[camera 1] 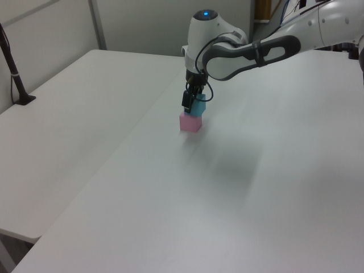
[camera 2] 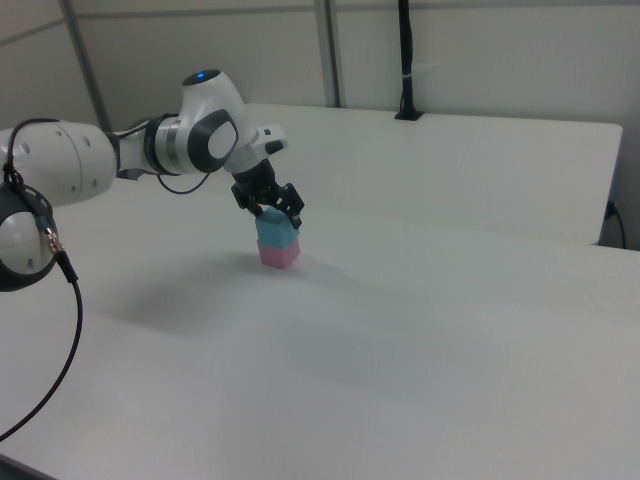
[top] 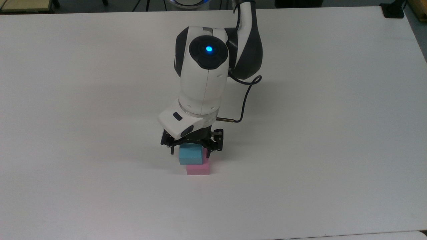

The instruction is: Put blue cube on pink cube

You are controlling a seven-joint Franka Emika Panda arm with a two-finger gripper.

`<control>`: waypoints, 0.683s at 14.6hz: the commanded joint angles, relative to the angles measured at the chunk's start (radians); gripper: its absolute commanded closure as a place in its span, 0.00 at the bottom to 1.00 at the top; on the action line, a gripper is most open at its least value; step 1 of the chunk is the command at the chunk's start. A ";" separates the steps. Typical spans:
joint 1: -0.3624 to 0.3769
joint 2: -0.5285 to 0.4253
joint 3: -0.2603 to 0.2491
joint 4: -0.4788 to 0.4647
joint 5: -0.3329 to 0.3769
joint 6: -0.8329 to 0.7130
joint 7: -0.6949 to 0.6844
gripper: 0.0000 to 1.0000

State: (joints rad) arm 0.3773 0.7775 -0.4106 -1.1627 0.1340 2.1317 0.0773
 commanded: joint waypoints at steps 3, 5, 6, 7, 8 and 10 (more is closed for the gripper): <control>-0.024 -0.159 0.013 -0.035 0.026 -0.085 0.015 0.00; -0.061 -0.223 0.065 -0.037 0.013 -0.145 0.034 0.00; -0.084 -0.265 0.087 -0.040 0.010 -0.179 0.050 0.00; -0.104 -0.337 0.107 -0.070 0.009 -0.231 0.059 0.00; -0.109 -0.387 0.113 -0.092 0.006 -0.274 0.059 0.00; -0.142 -0.492 0.162 -0.126 -0.060 -0.416 0.067 0.00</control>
State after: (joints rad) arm 0.2708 0.4648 -0.3234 -1.1674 0.1365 1.8497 0.1160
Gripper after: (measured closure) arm 0.000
